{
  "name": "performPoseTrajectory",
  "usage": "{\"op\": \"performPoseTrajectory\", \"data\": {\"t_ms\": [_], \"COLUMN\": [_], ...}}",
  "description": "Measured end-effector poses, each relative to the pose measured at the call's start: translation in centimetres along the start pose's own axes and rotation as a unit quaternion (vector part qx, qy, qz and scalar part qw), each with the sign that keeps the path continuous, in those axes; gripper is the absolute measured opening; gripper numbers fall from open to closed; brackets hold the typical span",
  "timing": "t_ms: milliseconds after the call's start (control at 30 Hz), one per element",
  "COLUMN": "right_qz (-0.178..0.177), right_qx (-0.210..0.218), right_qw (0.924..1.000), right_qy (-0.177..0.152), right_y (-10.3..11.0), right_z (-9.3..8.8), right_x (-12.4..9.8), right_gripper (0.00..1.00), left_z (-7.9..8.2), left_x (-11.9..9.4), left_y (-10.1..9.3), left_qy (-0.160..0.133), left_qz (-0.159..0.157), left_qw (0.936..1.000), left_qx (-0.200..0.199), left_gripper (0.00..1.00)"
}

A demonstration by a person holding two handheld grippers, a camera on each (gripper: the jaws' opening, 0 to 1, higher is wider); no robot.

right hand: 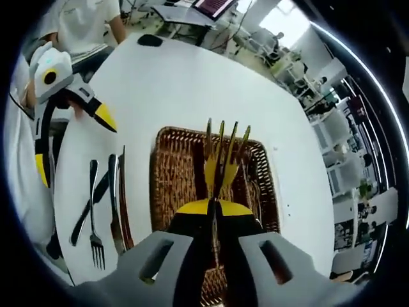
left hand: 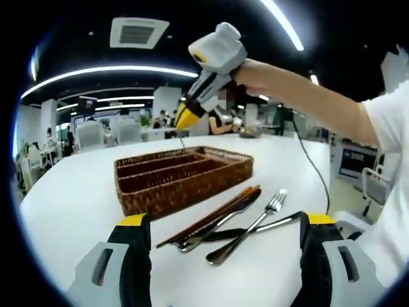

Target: Arrange the knives, forks, and spoons in their matching storage slots by inserting each utensil handle-first until every utensil is classified and aligned in the correct compartment

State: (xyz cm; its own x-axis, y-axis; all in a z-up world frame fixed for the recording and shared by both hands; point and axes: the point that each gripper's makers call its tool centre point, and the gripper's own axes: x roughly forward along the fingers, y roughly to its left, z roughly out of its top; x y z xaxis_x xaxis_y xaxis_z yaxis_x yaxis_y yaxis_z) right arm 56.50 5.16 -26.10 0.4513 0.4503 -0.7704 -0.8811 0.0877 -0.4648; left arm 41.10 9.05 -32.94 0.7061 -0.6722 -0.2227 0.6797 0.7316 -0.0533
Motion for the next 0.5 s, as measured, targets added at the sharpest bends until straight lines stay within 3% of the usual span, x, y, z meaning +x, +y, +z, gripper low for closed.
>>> {"op": "performPoseTrajectory", "data": {"t_ms": [200,500], "right_qz": [0.008,0.064], "right_qx": [0.010,0.035], "right_qw": [0.9999,0.9970], "right_qy": [0.002,0.026], "right_y": [-1.3,-1.6], "right_z": [0.2,0.3], "right_x": [0.9,5.2], "right_gripper": [0.01,0.00], "left_z": [-0.3,-0.4], "left_x": [0.1,0.8], "left_y": [0.7,0.8], "left_qy": [0.005,0.006], "left_qz": [0.002,-0.002], "left_qw": [1.0000,1.0000], "left_qx": [-0.004,-0.008], "left_gripper": [0.98,0.98]}}
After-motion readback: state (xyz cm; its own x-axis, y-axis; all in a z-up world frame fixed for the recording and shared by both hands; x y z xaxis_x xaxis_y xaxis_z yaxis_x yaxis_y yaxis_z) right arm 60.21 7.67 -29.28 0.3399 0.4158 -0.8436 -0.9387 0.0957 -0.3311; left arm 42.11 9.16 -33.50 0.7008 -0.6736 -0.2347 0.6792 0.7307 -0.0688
